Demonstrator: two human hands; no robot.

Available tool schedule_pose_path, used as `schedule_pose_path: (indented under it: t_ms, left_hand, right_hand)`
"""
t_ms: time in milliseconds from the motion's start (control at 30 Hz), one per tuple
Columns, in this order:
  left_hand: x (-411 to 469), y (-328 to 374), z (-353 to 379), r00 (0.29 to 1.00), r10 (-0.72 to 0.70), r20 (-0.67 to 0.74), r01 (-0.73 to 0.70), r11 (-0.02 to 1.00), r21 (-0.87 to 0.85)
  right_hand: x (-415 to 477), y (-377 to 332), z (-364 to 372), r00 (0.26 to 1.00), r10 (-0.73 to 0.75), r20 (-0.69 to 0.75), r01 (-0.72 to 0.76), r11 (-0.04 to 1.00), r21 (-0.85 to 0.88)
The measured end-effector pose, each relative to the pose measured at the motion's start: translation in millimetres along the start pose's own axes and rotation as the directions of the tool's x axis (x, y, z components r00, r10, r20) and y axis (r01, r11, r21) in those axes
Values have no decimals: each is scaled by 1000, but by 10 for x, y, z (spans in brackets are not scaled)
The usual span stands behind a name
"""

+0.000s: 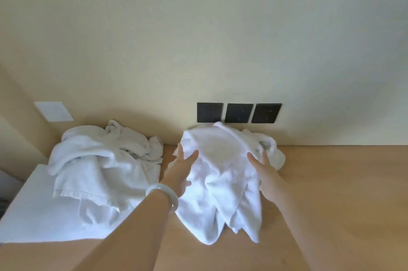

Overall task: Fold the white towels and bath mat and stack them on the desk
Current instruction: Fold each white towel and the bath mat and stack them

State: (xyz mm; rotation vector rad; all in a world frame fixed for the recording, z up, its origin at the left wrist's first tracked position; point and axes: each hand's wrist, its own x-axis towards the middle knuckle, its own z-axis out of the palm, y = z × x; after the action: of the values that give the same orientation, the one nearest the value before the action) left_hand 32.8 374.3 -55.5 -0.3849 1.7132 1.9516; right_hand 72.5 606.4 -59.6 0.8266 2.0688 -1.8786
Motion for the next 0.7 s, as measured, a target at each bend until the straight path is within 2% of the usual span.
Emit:
schedule_pose_path:
  t_ms: [67,100,167,200,233,267,300,333,367,400,433,467,500,533,567,600,700]
  left_hand:
    - [-18,-40,-86,997,71,-20,-69,995,74]
    - [-47,-32,-154,993,114,-31,-109,986,127]
    - [-113,6,-395,977,197,-83,-167,947,276]
    - [-166,44,-564,958,252,-134,-186,908,376]
    - [-208,80,-765,928,316,-197,-191,857,478]
    - [-272,132,-965,883,385,-267,-178,803,568]
    - [-330,173,-1176,832,443,-333,-157,765,625]
    - [-412,221,-1364,778,493,-388,-141,740,658]
    - [-474,237,-1566,726,535,-432,-135,727,673]
    - [-544,252,-1738,687,567,-454,-120,705,699]
    - [-595,267,-1891,649,596,-473,-85,675,733]
    - [-639,284,-2031,606,622,-496,-41,647,762]
    - [-669,305,-2166,556,633,-539,6,644,765]
    - [-700,341,-2286,514,617,-595,52,670,740]
    - [-704,358,-2421,497,571,-653,92,714,694]
    - [-710,380,-2549,507,502,-701,124,762,635]
    - [-610,356,-2930,634,174,-754,206,902,381]
  right_hand:
    - [35,12,133,996,-50,-67,34,972,-231]
    - [28,12,201,995,-59,-80,18,897,-442]
    - [93,-31,296,998,-13,-54,-37,567,-823]
    - [77,-104,375,999,9,-48,-48,392,-919]
    - [57,-201,497,999,-30,-38,-30,245,-969]
    - [22,-308,657,991,-136,-5,12,125,-992]
    - [-9,-404,858,953,-293,77,92,37,-995]
    - [-47,-496,1082,871,-460,174,203,15,-979]
    - [-52,-548,1344,760,-597,255,364,66,-929]
    - [-68,-590,1630,677,-666,315,546,167,-821]
    - [-61,-609,1901,649,-660,380,685,288,-670]
    - [-70,-641,2159,664,-571,483,742,423,-520]
    - [-67,-664,2415,674,-454,583,727,547,-415]
    - [-31,-662,2650,679,-358,640,683,627,-374]
    - [-3,-677,2863,688,-291,665,650,655,-385]
    - [72,-676,3045,691,-254,677,630,671,-390]
    - [238,-763,3439,747,-190,637,552,711,-435]
